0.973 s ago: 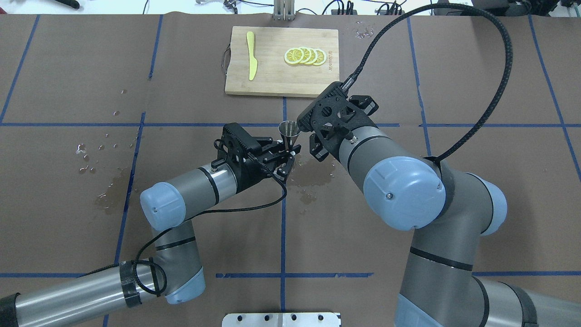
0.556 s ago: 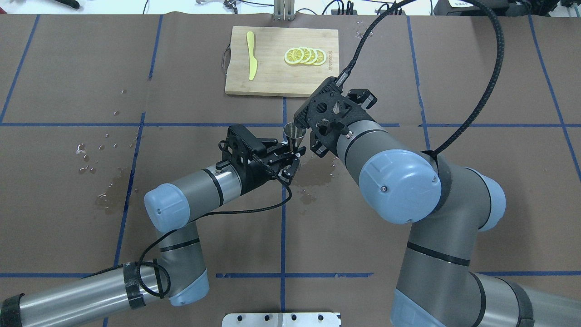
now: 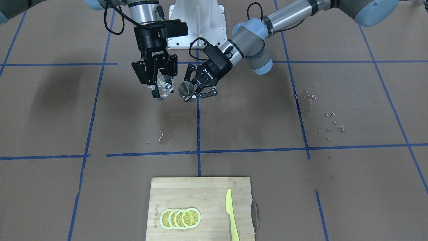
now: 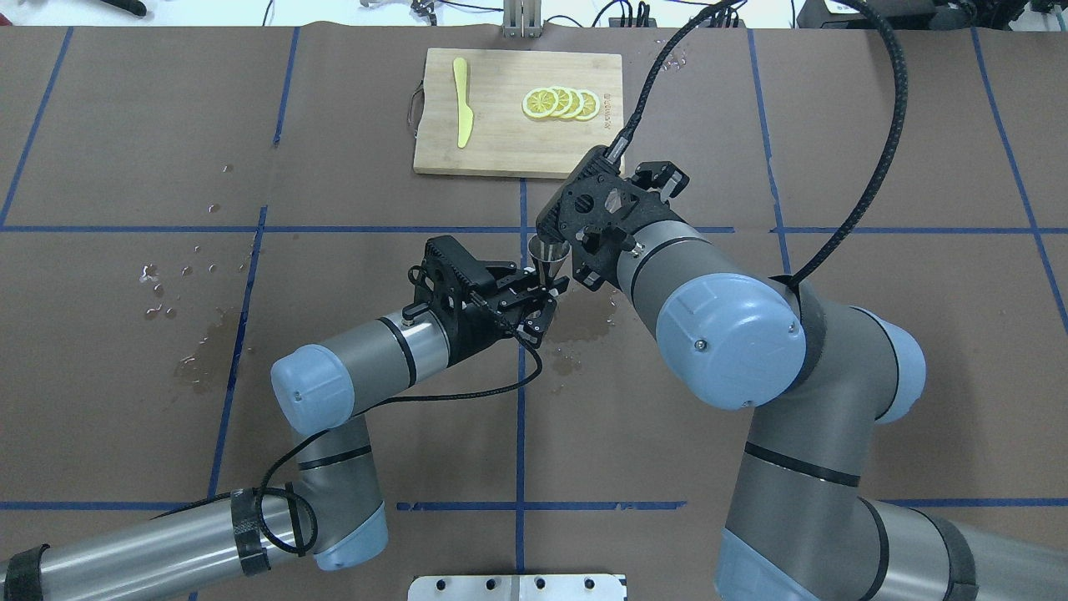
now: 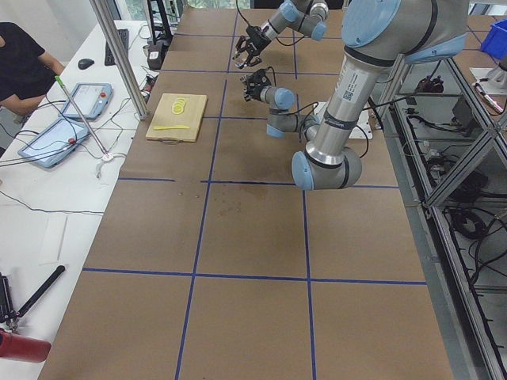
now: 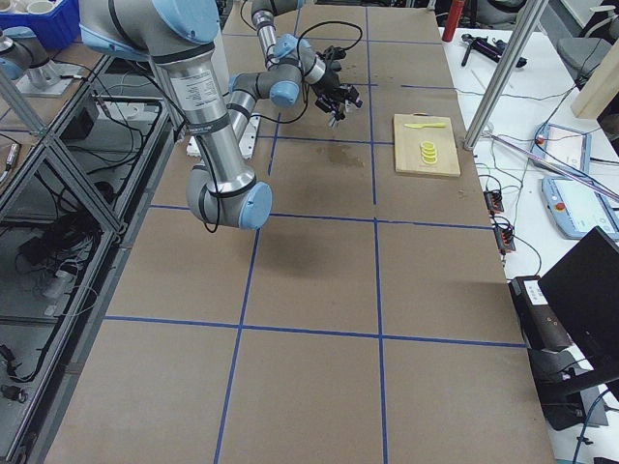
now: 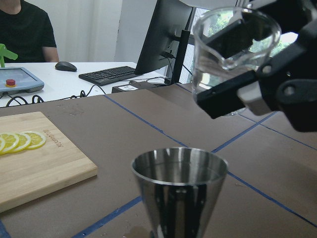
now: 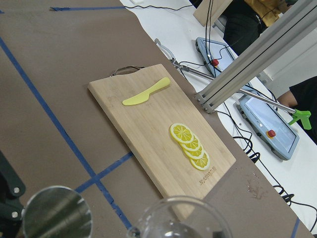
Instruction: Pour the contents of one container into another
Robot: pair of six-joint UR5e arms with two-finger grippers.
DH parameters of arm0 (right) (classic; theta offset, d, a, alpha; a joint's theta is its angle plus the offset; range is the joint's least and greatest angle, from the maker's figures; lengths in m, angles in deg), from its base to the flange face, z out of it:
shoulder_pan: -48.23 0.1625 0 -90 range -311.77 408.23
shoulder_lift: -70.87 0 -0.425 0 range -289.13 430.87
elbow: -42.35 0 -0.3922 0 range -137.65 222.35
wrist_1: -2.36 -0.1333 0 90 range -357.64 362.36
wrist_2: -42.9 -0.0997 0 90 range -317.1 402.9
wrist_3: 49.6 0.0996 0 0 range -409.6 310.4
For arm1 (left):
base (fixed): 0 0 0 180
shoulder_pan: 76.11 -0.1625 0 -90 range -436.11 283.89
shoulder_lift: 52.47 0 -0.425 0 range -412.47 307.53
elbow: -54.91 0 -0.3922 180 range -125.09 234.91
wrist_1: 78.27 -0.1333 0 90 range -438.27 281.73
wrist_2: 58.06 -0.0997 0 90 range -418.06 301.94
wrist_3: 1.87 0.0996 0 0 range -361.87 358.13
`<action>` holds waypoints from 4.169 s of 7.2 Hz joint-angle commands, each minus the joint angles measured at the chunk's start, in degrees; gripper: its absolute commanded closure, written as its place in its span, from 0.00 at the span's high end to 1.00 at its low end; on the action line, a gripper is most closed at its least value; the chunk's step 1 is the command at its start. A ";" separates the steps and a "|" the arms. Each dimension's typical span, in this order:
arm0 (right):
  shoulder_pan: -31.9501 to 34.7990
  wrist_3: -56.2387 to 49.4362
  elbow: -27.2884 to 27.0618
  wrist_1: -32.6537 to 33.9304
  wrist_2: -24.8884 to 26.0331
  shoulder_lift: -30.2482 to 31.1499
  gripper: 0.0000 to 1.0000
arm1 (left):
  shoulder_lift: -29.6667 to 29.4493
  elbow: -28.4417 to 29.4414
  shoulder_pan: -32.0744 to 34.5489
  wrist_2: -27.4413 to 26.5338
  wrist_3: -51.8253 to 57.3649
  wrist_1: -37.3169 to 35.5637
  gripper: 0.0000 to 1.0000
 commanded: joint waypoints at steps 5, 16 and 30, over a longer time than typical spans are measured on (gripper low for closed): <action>-0.09 -4.71 2.11 0.09 0.96 -2.36 0.00 | -0.51 0.17 -0.39 -0.29 0.22 0.04 0.00; -2.99 -14.71 3.00 3.25 8.96 -4.23 0.00 | -0.43 -0.01 -0.39 -0.38 0.22 0.04 0.00; -5.10 -33.98 1.15 4.57 16.35 -4.14 0.00 | -0.34 0.08 -0.39 -0.47 0.22 0.04 0.00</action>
